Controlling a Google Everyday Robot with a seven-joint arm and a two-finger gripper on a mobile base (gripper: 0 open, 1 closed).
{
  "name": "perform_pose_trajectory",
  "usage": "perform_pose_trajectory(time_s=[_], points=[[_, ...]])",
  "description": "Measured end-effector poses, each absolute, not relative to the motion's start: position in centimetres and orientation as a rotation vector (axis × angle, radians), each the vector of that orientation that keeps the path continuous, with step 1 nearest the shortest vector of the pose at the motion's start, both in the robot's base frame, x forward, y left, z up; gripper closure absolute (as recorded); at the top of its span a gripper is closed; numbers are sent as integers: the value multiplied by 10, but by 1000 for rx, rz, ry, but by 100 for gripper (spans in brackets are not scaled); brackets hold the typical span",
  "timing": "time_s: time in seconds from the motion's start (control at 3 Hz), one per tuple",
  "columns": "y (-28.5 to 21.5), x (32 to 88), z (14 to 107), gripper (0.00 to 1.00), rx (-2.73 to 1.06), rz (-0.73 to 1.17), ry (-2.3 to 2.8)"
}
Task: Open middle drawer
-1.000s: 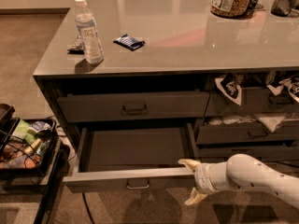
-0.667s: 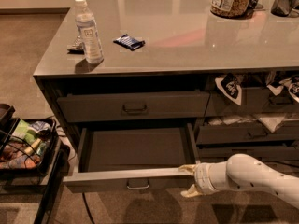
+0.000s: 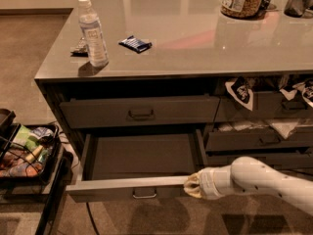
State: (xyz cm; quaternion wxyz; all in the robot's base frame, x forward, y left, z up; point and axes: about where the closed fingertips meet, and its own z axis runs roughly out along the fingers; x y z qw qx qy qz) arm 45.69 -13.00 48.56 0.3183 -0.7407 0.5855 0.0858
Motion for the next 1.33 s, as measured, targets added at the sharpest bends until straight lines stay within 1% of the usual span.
perform_pose_trajectory(time_s=[0.33, 0.67, 1.0, 1.33], points=[[-114, 484, 485, 100, -1995, 213, 1502], [-102, 521, 482, 100, -2043, 192, 1497], [-101, 559, 478, 100, -2057, 150, 1521], [-104, 584, 461, 100, -2044, 119, 1538]])
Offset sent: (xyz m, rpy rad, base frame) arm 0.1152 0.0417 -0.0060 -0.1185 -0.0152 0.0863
